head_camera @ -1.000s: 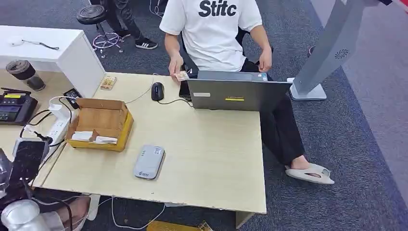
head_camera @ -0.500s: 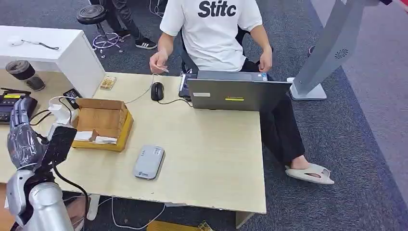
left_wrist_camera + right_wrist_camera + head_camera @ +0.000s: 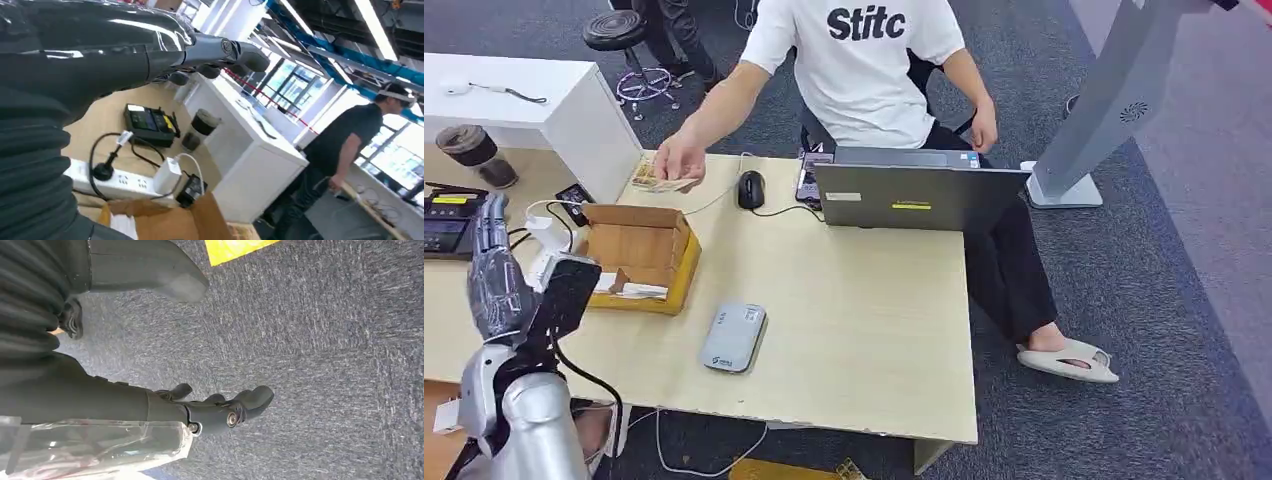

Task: Pass the card to the sensor for recognition and then transmit it.

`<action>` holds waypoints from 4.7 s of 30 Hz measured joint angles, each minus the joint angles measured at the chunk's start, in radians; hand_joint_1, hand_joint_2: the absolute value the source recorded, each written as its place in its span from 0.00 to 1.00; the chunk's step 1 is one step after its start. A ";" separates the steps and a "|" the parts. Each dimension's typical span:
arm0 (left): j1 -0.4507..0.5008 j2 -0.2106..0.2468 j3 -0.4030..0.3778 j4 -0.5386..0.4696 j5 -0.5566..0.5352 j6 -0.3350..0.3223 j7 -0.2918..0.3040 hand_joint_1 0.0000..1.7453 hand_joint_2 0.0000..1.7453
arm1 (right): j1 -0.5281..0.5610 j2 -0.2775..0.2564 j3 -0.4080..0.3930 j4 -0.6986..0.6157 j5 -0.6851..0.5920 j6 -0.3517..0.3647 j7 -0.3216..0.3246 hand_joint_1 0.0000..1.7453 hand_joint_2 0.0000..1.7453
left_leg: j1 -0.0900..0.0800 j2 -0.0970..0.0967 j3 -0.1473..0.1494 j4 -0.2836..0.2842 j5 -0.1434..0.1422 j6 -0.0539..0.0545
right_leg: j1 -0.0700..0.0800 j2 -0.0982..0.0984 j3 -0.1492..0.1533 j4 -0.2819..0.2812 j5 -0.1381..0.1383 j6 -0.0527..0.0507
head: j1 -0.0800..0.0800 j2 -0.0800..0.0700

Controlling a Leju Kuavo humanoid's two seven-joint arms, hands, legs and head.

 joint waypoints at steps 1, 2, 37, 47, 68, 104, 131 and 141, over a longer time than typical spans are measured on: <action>0.005 -0.003 -0.010 -0.009 0.017 -0.002 -0.003 0.00 1.00 | 0.000 0.000 0.000 0.000 0.000 0.000 0.006 0.00 1.00 | 0.000 0.000 0.000 0.000 0.000 0.000 | 0.000 0.000 0.000 0.000 0.000 0.000 | 0.000 0.000; 0.010 -0.006 -0.018 -0.016 0.020 -0.003 -0.005 0.00 1.00 | 0.000 0.000 0.000 0.000 0.000 -0.001 0.009 0.00 1.00 | 0.000 0.000 0.000 0.000 0.000 0.000 | 0.000 0.000 0.000 0.000 0.000 0.000 | 0.000 0.000; 0.028 0.029 -0.262 0.040 -0.230 0.082 0.071 1.00 1.00 | 0.000 0.000 0.000 0.006 0.023 0.011 -0.006 0.00 1.00 | 0.000 0.000 0.000 0.000 0.000 0.000 | 0.000 0.000 0.000 0.000 0.000 0.000 | 0.000 0.000; 0.028 0.034 -0.272 0.073 -0.223 0.083 0.070 1.00 1.00 | 0.000 0.000 0.000 0.006 0.023 0.011 -0.009 0.00 1.00 | 0.000 0.000 0.000 0.000 0.000 0.000 | 0.000 0.000 0.000 0.000 0.000 0.000 | 0.000 0.000; 0.074 0.073 -0.380 0.145 -0.212 -0.033 0.075 1.00 1.00 | 0.000 0.000 -0.002 0.008 0.016 0.014 -0.016 0.00 1.00 | 0.000 0.000 0.000 0.000 0.000 0.000 | 0.000 0.000 -0.001 0.000 0.000 0.000 | 0.000 0.000; 0.093 0.241 -0.576 0.394 -0.451 -0.090 0.335 1.00 1.00 | 0.000 0.000 -0.027 0.008 0.005 0.017 -0.001 0.00 1.00 | 0.000 0.000 0.000 0.000 0.000 0.000 | 0.000 0.000 0.000 0.000 0.000 0.000 | 0.000 0.000; -0.154 0.302 -0.576 0.281 -0.453 -0.066 0.339 1.00 1.00 | 0.000 0.000 -0.024 0.008 0.075 0.011 -0.001 0.00 1.00 | 0.000 -0.001 0.000 0.000 0.001 0.000 | 0.000 0.000 0.000 0.000 0.001 -0.001 | 0.000 0.000; -0.173 0.322 -0.576 0.266 -0.453 -0.060 0.362 1.00 1.00 | 0.000 0.000 -0.017 0.008 0.081 0.008 -0.005 0.00 1.00 | 0.000 -0.001 0.000 0.000 0.001 0.000 | 0.000 0.000 -0.001 0.000 0.001 -0.001 | 0.000 0.000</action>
